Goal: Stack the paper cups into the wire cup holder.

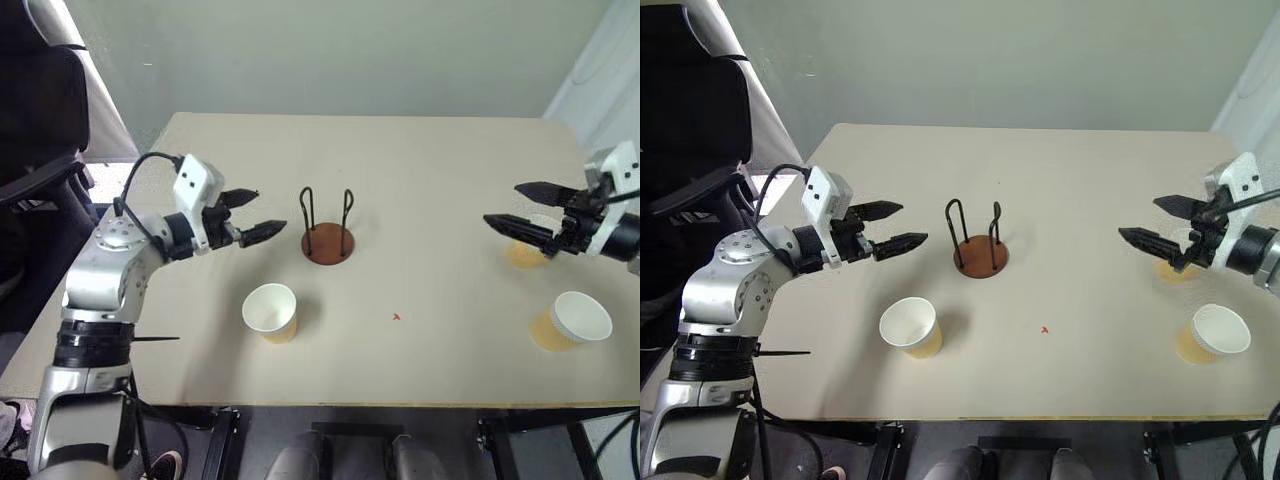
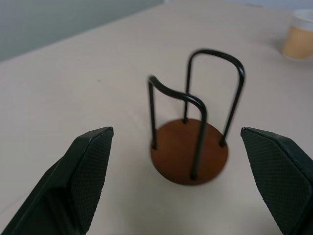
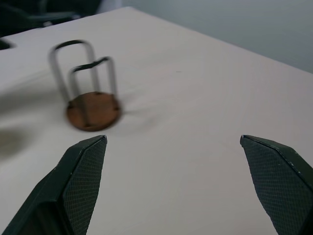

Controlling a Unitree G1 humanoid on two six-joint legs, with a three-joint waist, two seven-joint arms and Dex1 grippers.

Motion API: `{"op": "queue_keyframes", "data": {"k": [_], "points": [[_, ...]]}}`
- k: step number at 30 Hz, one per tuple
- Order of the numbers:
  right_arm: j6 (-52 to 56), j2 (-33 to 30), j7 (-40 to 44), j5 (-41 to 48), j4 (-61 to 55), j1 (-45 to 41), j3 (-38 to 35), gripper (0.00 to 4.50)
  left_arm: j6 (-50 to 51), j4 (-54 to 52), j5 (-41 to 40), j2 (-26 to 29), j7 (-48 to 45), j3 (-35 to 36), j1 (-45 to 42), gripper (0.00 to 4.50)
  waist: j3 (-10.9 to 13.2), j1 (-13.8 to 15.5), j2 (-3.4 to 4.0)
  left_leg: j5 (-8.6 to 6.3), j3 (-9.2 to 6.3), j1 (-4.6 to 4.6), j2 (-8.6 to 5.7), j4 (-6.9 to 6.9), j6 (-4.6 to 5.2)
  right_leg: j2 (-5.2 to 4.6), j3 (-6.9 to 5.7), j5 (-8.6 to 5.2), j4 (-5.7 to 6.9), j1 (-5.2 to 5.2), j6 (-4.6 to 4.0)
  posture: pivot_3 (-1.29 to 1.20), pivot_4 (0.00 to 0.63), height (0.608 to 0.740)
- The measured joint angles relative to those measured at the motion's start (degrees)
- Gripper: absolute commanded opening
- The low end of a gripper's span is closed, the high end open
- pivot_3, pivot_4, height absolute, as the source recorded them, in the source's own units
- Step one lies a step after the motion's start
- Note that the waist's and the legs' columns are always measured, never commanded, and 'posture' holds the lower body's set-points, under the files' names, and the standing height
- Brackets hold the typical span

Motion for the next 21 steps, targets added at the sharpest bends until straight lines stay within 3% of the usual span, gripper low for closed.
{"op": "queue_keyframes", "data": {"k": [10, 21], "points": [[-0.31, -0.95, 2.54, 1.70, -3.07, -1.37, 2.12, 4.49, -1.37, 5.97, 3.58, 0.57, -3.98, -2.70, -1.53, 4.50, 0.00, -0.03, 0.00, 0.01, -0.04, -0.01, 0.00, 0.06, 0.01, 0.00, 0.00, 0.01, 0.02, 0.00, 0.01, 0.00, 0.150, 0.740], [-0.25, -0.82, 2.06, 2.17, -3.67, -1.91, 2.42, 4.49, -1.33, 11.55, 4.80, -4.58, -4.67, -4.88, -4.46, 4.50, 0.00, 0.10, 0.00, 0.03, -0.06, -0.05, 0.00, 0.09, 0.06, 0.00, -0.01, 0.00, 0.02, 0.00, 0.05, 0.00, 0.150, 0.740]]}}
